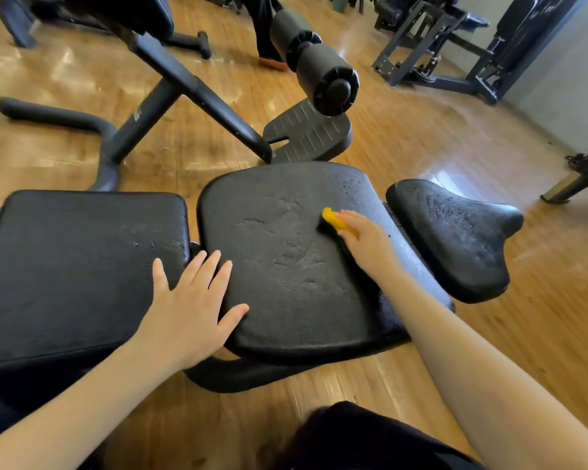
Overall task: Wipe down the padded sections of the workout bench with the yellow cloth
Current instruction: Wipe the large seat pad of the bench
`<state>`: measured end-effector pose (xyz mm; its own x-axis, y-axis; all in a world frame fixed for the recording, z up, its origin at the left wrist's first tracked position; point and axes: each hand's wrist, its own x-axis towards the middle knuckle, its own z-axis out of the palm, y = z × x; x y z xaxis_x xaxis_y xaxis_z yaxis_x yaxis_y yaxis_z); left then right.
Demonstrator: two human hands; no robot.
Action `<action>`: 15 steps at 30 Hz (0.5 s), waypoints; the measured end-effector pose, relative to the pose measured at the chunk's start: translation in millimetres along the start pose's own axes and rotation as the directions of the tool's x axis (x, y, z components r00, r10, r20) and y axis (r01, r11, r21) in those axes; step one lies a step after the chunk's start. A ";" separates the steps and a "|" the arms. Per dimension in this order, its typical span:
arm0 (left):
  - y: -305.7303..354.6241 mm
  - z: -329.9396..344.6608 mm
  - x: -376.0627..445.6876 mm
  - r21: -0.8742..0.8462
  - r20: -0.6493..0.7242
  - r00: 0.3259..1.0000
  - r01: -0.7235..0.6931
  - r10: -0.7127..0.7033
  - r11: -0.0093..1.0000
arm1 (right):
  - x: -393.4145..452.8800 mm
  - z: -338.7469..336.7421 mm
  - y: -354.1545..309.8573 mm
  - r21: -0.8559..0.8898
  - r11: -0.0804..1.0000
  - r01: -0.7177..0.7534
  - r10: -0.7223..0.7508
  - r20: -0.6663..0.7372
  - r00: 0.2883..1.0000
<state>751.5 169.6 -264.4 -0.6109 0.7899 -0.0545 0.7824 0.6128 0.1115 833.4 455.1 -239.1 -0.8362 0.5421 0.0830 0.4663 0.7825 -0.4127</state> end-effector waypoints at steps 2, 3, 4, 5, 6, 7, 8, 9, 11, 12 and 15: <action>2.3 -0.2 2.9 0.016 -0.005 1.000 0.009 -0.009 1.000 | 23.3 4.5 1.1 0.030 0.999 0.012 -0.011 -0.020 1.000; 2.9 0.6 3.5 0.021 -0.020 1.000 0.011 -0.010 1.000 | 34.7 6.7 2.4 0.050 0.999 0.019 -0.017 -0.031 0.999; 3.5 0.7 3.8 0.024 -0.040 0.999 0.012 -0.011 1.000 | 45.9 8.4 3.4 0.063 0.998 0.021 -0.019 -0.040 0.999; 3.7 1.5 3.7 0.025 -0.055 0.998 0.013 -0.012 1.000 | 57.3 10.0 5.4 0.071 0.997 0.023 -0.020 -0.046 0.999; 3.9 1.9 3.7 0.024 -0.062 0.998 0.017 -0.016 1.000 | 68.5 11.7 7.6 0.077 0.997 0.023 -0.019 -0.047 0.999; 4.2 2.2 3.7 0.021 -0.064 0.998 0.020 -0.019 1.000 | 79.2 13.0 9.3 0.086 0.996 0.026 -0.021 -0.052 0.998; 4.5 2.4 3.7 0.019 -0.064 0.998 0.023 -0.022 1.000 | 88.1 13.3 9.0 0.092 0.995 0.032 -0.027 -0.062 0.998; 4.6 2.4 3.7 0.017 -0.063 0.998 0.024 -0.023 1.000 | 96.0 13.0 8.9 0.096 0.994 0.042 -0.035 -0.077 0.996; 4.5 1.5 4.5 0.015 -0.056 0.998 0.025 -0.025 1.000 | 108.0 10.7 6.9 0.092 0.994 0.061 -0.052 -0.097 0.994; 4.6 1.0 4.4 0.017 -0.049 0.998 0.027 -0.026 1.000 | 112.7 9.7 7.1 0.084 0.994 0.065 -0.056 -0.102 0.993; 5.1 -1.6 3.9 0.024 -0.030 0.999 0.029 -0.028 0.999 | 126.2 8.8 11.9 0.088 0.992 0.086 -0.078 -0.096 0.992</action>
<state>753.0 175.8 -262.4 -0.6359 0.7713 -0.0278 0.7672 0.6356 0.0862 730.9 530.2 -241.5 -0.8383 0.5066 0.2014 0.3652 0.7962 -0.4824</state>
